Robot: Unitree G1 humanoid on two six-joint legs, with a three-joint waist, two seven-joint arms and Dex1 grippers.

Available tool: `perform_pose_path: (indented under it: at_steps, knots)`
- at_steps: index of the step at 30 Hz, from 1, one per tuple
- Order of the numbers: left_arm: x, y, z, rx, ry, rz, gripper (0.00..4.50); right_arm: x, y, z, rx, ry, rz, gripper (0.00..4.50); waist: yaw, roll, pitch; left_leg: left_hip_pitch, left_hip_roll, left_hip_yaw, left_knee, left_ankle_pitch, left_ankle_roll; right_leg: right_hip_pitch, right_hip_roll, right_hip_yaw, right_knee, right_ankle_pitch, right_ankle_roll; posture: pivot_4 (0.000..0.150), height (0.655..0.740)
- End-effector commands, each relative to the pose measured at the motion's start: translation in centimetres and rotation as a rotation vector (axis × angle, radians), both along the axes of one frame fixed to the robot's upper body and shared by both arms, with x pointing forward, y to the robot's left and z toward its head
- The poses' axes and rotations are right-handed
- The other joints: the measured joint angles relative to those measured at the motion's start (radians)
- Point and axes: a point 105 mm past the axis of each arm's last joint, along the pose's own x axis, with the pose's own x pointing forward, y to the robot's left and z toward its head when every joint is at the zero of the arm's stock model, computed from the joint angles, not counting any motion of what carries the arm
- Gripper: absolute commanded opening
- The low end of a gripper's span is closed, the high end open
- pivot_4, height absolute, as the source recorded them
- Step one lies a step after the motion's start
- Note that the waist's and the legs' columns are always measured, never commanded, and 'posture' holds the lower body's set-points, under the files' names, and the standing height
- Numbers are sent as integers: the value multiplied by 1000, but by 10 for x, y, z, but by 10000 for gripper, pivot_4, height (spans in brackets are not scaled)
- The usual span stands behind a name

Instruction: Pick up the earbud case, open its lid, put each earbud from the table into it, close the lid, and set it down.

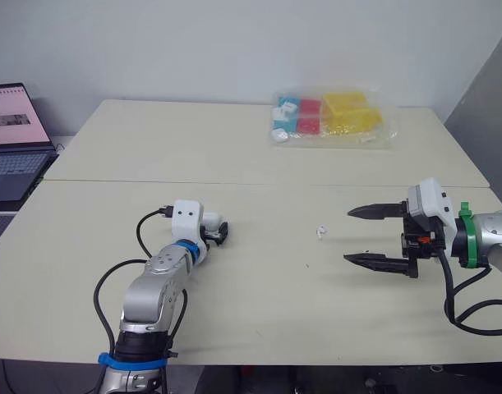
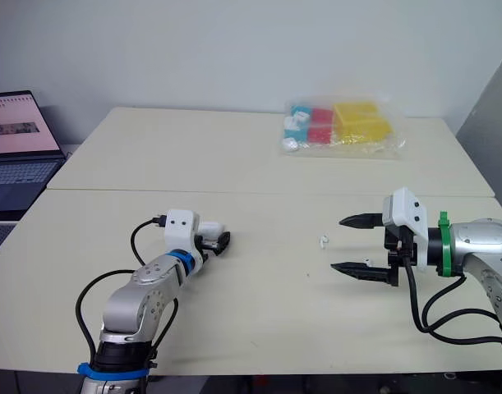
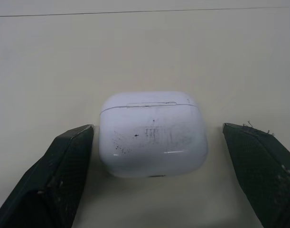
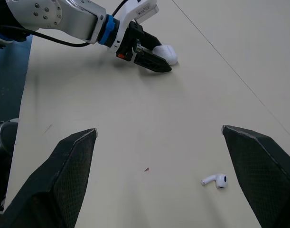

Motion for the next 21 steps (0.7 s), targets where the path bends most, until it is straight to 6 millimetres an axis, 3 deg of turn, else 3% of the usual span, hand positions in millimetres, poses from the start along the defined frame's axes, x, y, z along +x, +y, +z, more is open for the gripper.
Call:
perform_pose_path:
  at_steps: [1,3,8,11,13,17,21]
  knots:
    - [-4,-2,0,16,12,-44,33593,-4,3,7,-10,-47,22,45000,0,0,0,0,0,0,0,0,0,0,0,0,0,0,0,1500,7354]
    - [-5,-1,-1,31,16,-52,28302,-4,3,7,-11,-48,21,45000,0,0,0,0,0,0,0,0,0,0,0,0,0,0,0,1500,7354]
    - [-8,6,0,77,15,-145,27850,-5,0,6,-13,-51,9,45000,-1,0,0,0,0,0,-1,0,0,0,0,0,-1,0,0,1500,7354]
    - [-13,0,-1,91,11,-251,27849,-6,-1,5,-14,-52,1,45000,-1,0,0,0,0,0,-2,0,0,-1,0,0,-1,0,-1,1500,7354]
    - [-16,-9,4,76,-23,-316,27849,-6,-1,5,-15,-52,-3,45000,-1,0,0,0,1,0,-2,0,0,-1,-1,0,-1,-1,-1,1500,7354]
    - [-41,-49,16,45,-83,-658,27849,-9,-4,4,-21,-41,-16,45000,1,0,0,-2,1,0,-2,0,0,-2,-3,0,-2,-1,-1,1500,7354]
    - [-55,-68,32,-27,-154,-836,27849,-14,-4,3,-18,-27,-28,45000,2,0,0,-6,1,0,-1,0,0,-4,-5,-1,-2,-1,0,1500,7354]
